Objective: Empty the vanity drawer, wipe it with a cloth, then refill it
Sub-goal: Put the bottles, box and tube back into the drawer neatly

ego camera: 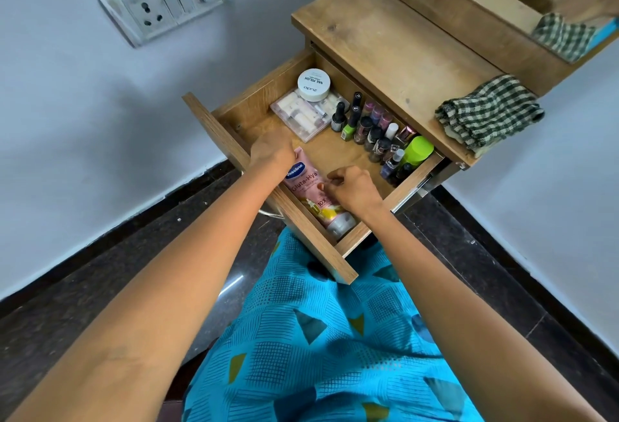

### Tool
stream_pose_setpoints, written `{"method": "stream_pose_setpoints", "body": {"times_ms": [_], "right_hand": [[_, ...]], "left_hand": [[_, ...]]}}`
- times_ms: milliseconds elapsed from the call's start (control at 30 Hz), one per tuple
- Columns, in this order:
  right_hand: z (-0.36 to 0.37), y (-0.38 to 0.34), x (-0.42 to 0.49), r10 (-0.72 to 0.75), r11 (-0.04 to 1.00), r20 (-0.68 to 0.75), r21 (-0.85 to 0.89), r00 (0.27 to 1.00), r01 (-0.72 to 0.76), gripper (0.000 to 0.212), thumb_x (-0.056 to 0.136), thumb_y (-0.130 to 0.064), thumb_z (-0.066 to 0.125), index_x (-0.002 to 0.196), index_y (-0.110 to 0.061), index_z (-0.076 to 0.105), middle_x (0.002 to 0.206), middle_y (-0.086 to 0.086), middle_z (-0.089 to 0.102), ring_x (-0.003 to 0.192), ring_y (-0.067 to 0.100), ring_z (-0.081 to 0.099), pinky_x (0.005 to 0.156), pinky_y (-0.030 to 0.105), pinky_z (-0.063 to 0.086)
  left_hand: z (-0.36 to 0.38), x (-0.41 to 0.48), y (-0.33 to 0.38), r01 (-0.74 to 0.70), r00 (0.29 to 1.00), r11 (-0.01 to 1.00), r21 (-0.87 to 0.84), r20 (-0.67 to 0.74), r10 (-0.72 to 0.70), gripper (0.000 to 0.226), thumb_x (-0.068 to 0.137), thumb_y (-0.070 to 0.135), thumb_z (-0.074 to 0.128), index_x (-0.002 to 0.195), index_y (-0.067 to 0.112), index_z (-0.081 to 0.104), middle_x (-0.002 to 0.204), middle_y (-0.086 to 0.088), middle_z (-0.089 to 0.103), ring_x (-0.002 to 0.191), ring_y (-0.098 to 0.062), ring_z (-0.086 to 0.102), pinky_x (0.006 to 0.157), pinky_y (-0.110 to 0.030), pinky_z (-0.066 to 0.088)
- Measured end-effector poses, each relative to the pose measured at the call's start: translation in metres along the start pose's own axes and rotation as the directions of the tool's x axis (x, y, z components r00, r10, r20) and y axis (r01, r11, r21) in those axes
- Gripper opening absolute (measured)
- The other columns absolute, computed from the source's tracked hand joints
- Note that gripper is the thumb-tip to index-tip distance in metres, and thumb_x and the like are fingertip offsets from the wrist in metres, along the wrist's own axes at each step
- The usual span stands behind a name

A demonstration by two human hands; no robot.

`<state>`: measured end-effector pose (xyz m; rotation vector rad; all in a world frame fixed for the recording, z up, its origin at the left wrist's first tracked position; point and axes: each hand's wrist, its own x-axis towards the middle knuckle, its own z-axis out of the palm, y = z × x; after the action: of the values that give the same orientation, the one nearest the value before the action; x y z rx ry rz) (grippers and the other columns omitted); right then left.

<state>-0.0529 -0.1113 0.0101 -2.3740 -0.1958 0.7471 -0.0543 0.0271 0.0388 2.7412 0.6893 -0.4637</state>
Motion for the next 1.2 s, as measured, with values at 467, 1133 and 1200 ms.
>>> {"method": "stream_pose_setpoints", "body": {"times_ms": [467, 1133, 1200], "right_hand": [[0.038, -0.059, -0.085, -0.597, 0.794, -0.342, -0.38, 0.726, 0.475, 0.004, 0.077, -0.006, 0.067, 0.081, -0.006, 0.066, 0.084, 0.01, 0.067, 0.072, 0.028, 0.065, 0.055, 0.029, 0.05], [0.12, -0.055, -0.049, -0.547, 0.56, -0.141, -0.794, 0.825, 0.236, 0.02, 0.043, -0.029, 0.084, 0.051, -0.02, 0.068, 0.051, -0.008, 0.062, 0.049, -0.002, 0.057, 0.039, 0.013, 0.039], [0.121, -0.053, -0.047, -0.557, 0.554, -0.133, -0.795, 0.82, 0.247, 0.02, 0.042, -0.029, 0.084, 0.051, -0.02, 0.067, 0.051, -0.007, 0.062, 0.048, -0.002, 0.057, 0.039, 0.013, 0.039]], "left_hand": [[0.011, -0.078, -0.095, -0.275, 0.83, 0.908, -0.315, -0.554, 0.059, 0.017, 0.089, 0.004, 0.051, 0.101, 0.004, 0.063, 0.101, -0.016, 0.065, 0.086, -0.031, 0.063, 0.075, -0.038, 0.051], [0.065, -0.065, -0.115, -0.303, 0.944, 0.892, -0.337, -0.232, 0.233, 0.029, 0.09, -0.003, 0.045, 0.115, -0.002, 0.059, 0.12, -0.019, 0.055, 0.114, -0.03, 0.046, 0.098, -0.038, 0.037], [0.063, -0.067, -0.109, -0.302, 0.94, 0.859, -0.413, -0.277, 0.197, 0.024, 0.087, -0.002, 0.048, 0.107, -0.003, 0.063, 0.107, -0.017, 0.059, 0.103, -0.029, 0.05, 0.092, -0.041, 0.041]]}}
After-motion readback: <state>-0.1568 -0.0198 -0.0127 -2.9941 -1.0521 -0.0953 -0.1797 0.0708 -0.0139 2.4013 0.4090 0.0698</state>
